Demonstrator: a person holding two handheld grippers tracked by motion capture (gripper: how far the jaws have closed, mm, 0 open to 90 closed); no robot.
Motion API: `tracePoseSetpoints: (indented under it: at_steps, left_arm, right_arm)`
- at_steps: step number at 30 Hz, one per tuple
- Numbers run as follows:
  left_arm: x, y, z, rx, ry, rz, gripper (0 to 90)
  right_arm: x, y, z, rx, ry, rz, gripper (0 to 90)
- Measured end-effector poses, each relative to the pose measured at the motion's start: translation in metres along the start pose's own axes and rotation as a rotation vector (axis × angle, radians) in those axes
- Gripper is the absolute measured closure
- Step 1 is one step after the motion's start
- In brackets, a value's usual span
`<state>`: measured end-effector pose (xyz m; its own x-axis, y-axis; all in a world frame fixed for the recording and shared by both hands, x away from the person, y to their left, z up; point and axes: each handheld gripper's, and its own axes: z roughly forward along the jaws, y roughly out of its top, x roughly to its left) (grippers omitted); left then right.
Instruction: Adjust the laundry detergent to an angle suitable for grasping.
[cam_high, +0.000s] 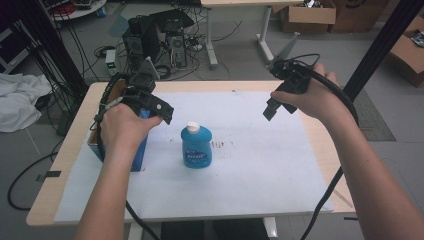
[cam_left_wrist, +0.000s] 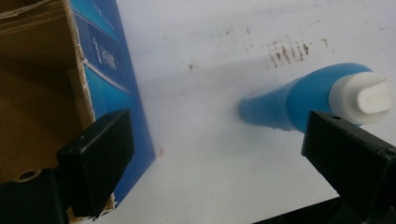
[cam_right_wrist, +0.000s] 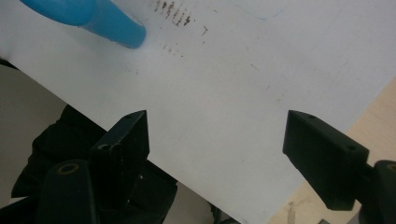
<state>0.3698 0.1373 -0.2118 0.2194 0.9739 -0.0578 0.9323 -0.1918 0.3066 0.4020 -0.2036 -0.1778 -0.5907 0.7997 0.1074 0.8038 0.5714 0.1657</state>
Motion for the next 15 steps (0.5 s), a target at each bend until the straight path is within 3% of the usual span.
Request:
tracePoseSetpoints:
  at_steps: [15]
  left_arm:
    - [-0.0009,0.0013,0.0003,0.001,-0.001,0.019,6.7]
  right_arm:
    - [-0.0063,-0.0015,0.0022,-0.002,0.002,0.014,21.1]
